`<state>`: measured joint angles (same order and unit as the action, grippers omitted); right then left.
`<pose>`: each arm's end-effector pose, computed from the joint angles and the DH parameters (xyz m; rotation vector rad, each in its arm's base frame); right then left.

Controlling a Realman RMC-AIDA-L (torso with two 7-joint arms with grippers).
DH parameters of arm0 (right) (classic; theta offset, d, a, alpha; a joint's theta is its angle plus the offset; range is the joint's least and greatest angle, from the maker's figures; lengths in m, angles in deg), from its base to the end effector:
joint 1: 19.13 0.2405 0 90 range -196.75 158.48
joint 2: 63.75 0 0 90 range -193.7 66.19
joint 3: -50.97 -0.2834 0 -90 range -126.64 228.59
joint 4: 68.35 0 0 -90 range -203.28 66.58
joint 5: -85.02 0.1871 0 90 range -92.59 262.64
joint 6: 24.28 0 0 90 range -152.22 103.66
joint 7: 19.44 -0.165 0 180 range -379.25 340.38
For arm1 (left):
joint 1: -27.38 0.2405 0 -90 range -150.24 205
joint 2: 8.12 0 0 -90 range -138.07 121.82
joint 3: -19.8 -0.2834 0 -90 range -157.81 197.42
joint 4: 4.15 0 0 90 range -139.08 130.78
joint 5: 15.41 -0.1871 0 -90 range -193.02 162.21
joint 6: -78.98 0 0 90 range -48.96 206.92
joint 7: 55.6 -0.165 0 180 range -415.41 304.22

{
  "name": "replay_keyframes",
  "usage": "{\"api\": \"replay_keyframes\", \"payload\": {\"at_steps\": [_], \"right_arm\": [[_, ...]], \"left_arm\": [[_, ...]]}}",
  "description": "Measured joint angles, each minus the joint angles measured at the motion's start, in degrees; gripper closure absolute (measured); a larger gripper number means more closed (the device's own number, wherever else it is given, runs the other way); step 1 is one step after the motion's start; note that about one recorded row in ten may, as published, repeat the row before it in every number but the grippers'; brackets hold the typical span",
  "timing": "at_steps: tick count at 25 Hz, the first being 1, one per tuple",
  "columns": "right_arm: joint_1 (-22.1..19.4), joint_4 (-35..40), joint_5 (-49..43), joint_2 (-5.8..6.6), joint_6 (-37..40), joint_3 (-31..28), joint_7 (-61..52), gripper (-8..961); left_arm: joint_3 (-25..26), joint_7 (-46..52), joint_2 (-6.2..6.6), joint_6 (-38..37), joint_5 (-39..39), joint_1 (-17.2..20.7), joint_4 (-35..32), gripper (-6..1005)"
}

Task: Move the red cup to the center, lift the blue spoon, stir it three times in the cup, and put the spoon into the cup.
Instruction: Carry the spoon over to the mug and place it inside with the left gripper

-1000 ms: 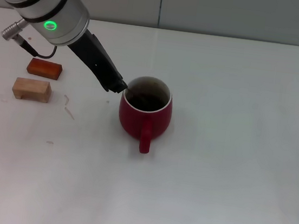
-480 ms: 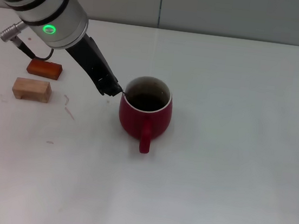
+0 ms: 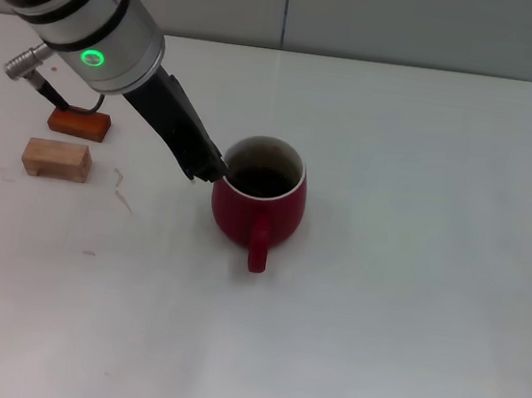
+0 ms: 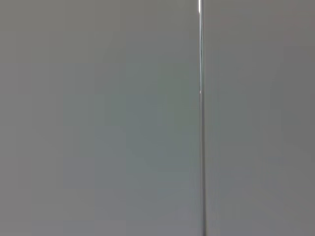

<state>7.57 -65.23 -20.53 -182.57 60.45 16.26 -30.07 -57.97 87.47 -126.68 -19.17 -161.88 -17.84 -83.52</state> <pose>0.3420 0.3387 0.0606 -1.3286 0.3276 0.7507 -0.1490 0.3657 -0.0256 -2.7557 -0.6417 0.5308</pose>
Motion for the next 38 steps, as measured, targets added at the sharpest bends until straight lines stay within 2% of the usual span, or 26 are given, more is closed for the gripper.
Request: {"api": "replay_keyframes", "payload": {"at_steps": [16, 23, 38], "right_arm": [[-0.45, -0.29, 0.00, -0.09, -0.01, 0.00, 0.00, 394], [-0.58, -0.32, 0.00, -0.09, -0.01, 0.00, 0.00, 393], [-0.53, -0.32, 0.00, -0.01, -0.01, 0.00, 0.23, 394]], "left_arm": [[-4.03, -0.25, -0.28, 5.01, 1.76, -0.56, 1.57, 833], [-4.07, -0.25, -0.26, 7.88, 1.50, -0.88, 2.42, 833], [-4.06, -0.25, -0.18, 8.05, -2.17, -1.18, 2.35, 833]]}}
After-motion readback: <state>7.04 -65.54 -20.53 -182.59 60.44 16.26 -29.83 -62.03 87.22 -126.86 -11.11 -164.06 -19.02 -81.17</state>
